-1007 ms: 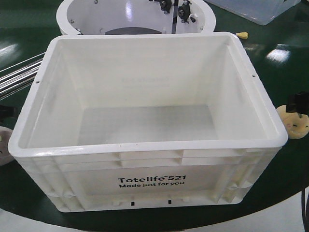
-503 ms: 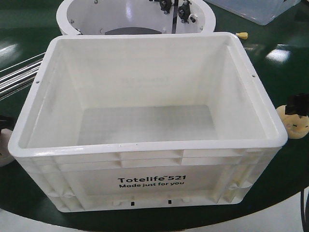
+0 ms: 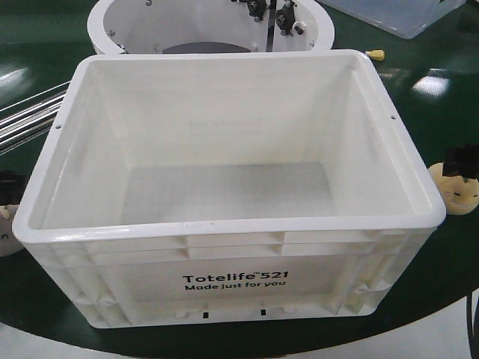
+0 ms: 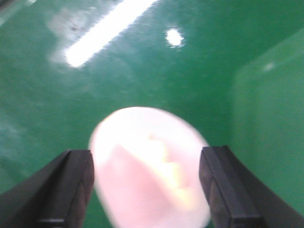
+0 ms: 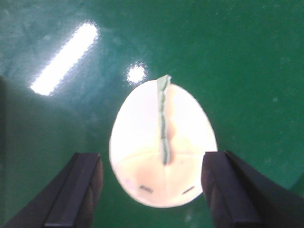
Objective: Place moving items into box and shelve
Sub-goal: 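Grasp pink ball with left gripper, yellow toy with right gripper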
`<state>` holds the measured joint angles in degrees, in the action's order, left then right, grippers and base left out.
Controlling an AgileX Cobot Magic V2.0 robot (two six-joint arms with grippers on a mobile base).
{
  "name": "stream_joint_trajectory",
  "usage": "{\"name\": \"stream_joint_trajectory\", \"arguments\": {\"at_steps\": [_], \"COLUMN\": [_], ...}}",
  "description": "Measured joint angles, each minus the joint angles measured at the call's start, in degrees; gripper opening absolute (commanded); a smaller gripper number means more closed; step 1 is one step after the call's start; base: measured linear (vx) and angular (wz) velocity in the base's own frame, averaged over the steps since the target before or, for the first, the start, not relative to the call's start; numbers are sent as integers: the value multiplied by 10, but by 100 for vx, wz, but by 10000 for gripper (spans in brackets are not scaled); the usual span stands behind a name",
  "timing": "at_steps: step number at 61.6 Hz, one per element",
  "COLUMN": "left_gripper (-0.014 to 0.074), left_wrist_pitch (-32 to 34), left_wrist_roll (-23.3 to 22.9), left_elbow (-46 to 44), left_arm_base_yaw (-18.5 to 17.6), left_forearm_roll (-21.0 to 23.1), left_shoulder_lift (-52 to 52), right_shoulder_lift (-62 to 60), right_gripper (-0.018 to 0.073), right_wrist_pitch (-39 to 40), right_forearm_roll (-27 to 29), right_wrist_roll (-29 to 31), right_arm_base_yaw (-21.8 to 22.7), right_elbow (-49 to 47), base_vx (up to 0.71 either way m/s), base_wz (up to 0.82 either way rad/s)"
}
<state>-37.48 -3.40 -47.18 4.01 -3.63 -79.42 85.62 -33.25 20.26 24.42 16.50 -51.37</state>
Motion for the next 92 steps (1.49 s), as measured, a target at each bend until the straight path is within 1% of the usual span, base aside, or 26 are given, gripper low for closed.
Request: {"name": "stream_joint_trajectory", "arguments": {"at_steps": [4,8,25,35,40,43,50,57,61,63,70,83,92], "left_gripper": [590,590,590,588,568,545,457,324,214,167,-4,-7,-6], "left_wrist_pitch": [2,4,35,45,47,48,49,49,50,53,59,67,69], "left_wrist_roll": [1,1,4,5,5,5,5,5,5,5,5,5,1], "left_elbow": [0,0,-3,-7,-7,-7,-7,-8,-8,-8,-8,-7,-2], "left_arm_base_yaw": [0,0,0,0,0,1,2,2,2,2,2,2,2], "left_forearm_roll": [14,19,19,19,19,19,19,19,19,19,19,20,31], "left_shoulder_lift": [-12,-29,-97,-108,-108,-108,-108,-109,-109,-109,-109,-102,-59], "right_shoulder_lift": [11,26,75,103,124,134,157,166,166,166,166,134,72], "right_gripper": [494,494,494,494,478,454,336,155,34,-9,-12,-8,-7], "right_wrist_pitch": [0,-1,48,78,91,95,104,110,112,113,113,101,84], "right_forearm_roll": [-6,-14,-19,-16,-9,-5,12,28,34,37,49,56,55], "right_wrist_roll": [1,1,1,1,1,1,1,-1,-1,-1,-1,-1,1], "right_arm_base_yaw": [0,0,0,0,0,0,0,0,0,0,0,0,0], "right_elbow": [0,0,0,-1,-2,-4,-7,-10,-11,-11,-11,-6,-1], "base_vx": [0,0,0,0,0,0,0,0,0,0,0,0,0], "base_wz": [0,0,0,0,0,0,0,0,0,0,0,0,0]}}
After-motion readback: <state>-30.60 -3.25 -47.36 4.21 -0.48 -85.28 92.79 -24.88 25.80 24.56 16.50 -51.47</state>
